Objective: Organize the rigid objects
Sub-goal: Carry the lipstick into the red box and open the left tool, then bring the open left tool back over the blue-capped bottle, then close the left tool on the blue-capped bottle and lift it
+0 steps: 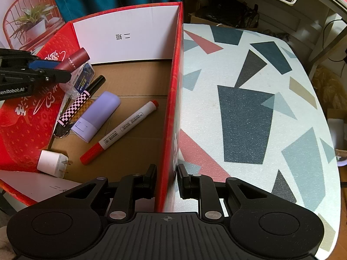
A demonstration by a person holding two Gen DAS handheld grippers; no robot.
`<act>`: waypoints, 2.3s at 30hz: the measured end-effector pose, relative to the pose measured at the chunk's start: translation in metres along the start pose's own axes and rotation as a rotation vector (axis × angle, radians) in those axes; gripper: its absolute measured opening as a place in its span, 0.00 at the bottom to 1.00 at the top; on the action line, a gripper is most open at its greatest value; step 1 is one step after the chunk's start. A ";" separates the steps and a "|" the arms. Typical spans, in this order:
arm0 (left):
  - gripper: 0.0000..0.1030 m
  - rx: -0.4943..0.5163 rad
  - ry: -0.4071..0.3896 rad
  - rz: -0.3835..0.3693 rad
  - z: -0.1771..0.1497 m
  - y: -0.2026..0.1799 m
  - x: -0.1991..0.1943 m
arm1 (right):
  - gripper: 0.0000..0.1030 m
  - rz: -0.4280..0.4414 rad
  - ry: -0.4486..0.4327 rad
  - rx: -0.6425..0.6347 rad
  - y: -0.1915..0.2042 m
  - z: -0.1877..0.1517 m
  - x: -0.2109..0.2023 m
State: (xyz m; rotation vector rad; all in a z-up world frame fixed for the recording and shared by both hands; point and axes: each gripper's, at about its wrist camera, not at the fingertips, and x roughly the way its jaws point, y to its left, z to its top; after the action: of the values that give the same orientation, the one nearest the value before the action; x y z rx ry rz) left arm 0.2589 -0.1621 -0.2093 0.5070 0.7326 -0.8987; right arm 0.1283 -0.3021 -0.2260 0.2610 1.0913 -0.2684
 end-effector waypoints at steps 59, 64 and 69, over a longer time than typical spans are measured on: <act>0.51 -0.383 -0.018 0.233 -0.058 0.121 0.063 | 0.20 -0.003 0.021 -0.006 0.001 0.000 0.002; 0.37 -0.363 -0.016 0.231 -0.058 0.115 0.060 | 0.20 -0.003 0.021 -0.005 0.001 0.000 0.002; 0.31 -0.346 -0.007 0.213 -0.060 0.111 0.055 | 0.20 -0.003 0.021 -0.005 0.001 0.000 0.002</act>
State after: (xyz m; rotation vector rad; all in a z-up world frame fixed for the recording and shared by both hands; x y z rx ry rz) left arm 0.3530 -0.0907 -0.2794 0.2680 0.7924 -0.5597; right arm 0.1299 -0.3016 -0.2277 0.2583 1.1130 -0.2664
